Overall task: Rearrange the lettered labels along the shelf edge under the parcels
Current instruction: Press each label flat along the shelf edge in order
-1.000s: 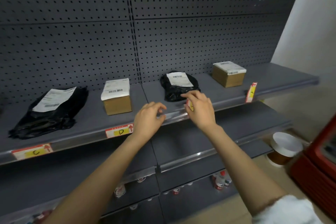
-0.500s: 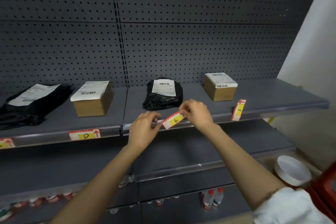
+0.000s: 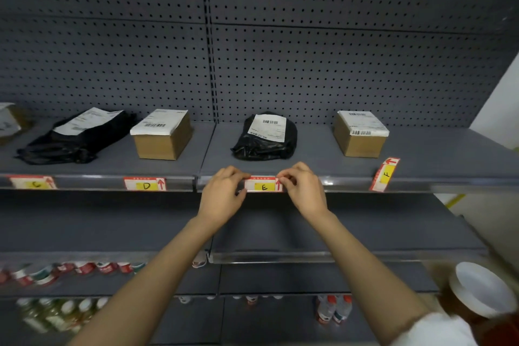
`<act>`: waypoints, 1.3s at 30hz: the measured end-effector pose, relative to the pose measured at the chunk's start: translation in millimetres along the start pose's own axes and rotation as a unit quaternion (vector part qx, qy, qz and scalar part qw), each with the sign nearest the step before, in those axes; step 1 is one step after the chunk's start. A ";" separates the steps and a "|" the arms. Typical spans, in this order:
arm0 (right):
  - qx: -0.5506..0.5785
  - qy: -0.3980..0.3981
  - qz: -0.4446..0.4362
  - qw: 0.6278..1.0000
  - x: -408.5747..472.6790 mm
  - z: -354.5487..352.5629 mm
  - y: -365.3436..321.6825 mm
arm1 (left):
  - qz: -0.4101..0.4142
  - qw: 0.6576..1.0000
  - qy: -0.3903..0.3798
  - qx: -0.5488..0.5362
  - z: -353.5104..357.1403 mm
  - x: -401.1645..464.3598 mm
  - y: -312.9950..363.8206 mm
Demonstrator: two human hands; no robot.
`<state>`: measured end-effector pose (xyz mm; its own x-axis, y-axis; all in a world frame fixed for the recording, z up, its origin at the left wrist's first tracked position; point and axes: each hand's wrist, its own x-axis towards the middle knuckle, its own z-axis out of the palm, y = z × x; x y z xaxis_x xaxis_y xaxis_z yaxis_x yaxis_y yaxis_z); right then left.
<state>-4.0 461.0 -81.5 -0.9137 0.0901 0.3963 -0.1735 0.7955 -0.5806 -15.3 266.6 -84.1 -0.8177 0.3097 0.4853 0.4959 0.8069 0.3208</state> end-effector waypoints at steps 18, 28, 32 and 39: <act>-0.173 -0.015 -0.026 0.985 -36.1 -45.0 12.9 | 0.023 0.998 -0.012 -0.060 3.2 5.3 32.0; -0.193 0.042 0.012 0.980 -34.3 -115.6 77.5 | 0.048 0.984 -0.050 -0.164 53.6 48.8 134.4; -0.240 0.024 -0.046 0.969 -11.9 -142.6 97.3 | 0.050 0.984 -0.043 -0.163 76.0 63.5 173.2; -0.282 -0.001 -0.047 0.958 2.9 -182.7 146.4 | 0.032 0.992 -0.034 -0.116 113.6 72.2 211.6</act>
<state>35.1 687.3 -35.4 -0.9043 0.0012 0.4269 -0.0296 0.9974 -0.0654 -2.5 516.9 -73.6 -0.7963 0.3958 0.4575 0.5949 0.6497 0.4733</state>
